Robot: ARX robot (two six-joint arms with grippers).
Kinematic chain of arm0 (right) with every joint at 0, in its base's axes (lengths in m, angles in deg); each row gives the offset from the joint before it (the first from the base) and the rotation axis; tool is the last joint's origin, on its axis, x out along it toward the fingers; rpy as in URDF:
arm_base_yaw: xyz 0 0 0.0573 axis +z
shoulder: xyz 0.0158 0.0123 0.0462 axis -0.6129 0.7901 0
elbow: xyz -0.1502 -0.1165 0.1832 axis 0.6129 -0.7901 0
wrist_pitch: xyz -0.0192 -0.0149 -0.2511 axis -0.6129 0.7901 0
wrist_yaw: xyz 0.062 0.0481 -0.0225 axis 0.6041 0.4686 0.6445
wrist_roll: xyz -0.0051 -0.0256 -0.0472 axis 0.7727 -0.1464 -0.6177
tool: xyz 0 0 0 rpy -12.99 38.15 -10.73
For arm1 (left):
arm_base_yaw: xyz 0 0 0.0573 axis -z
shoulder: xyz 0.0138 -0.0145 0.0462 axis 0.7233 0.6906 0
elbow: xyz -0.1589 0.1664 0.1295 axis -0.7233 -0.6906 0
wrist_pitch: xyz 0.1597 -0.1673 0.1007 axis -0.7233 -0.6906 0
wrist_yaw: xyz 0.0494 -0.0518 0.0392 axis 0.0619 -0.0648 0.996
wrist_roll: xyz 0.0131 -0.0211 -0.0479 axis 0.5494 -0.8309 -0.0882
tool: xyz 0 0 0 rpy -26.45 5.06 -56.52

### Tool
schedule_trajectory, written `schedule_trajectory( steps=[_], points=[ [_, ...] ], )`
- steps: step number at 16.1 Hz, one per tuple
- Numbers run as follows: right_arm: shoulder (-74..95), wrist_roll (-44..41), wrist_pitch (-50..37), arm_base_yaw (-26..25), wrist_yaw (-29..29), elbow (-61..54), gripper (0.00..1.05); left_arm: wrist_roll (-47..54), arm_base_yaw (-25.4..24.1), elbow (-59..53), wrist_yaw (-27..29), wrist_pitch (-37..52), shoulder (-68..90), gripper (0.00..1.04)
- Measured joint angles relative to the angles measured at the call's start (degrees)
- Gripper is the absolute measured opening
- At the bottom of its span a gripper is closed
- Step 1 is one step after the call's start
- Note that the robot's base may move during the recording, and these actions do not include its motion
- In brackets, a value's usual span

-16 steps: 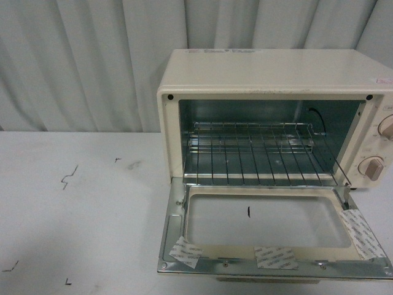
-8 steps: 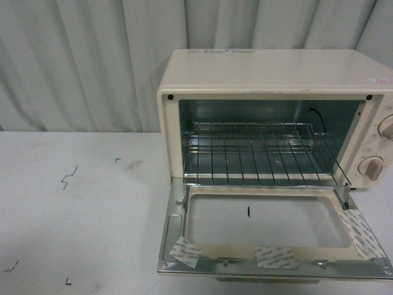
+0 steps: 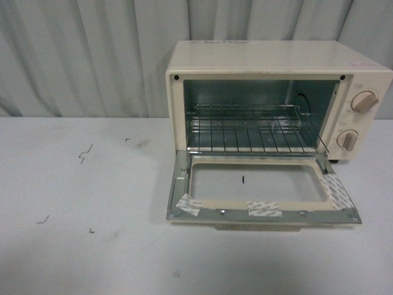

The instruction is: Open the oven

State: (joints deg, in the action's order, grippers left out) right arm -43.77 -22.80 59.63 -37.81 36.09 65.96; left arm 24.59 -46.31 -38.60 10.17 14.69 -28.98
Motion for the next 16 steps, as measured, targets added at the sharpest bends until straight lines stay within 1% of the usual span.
schedule_trajectory(
  steps=[16],
  points=[
    [0.0, 0.0, 0.0, 0.0, 0.0, 0.0, 0.98, 0.0, 0.0, 0.0, 0.0, 0.0, 0.0, 0.98]
  ],
)
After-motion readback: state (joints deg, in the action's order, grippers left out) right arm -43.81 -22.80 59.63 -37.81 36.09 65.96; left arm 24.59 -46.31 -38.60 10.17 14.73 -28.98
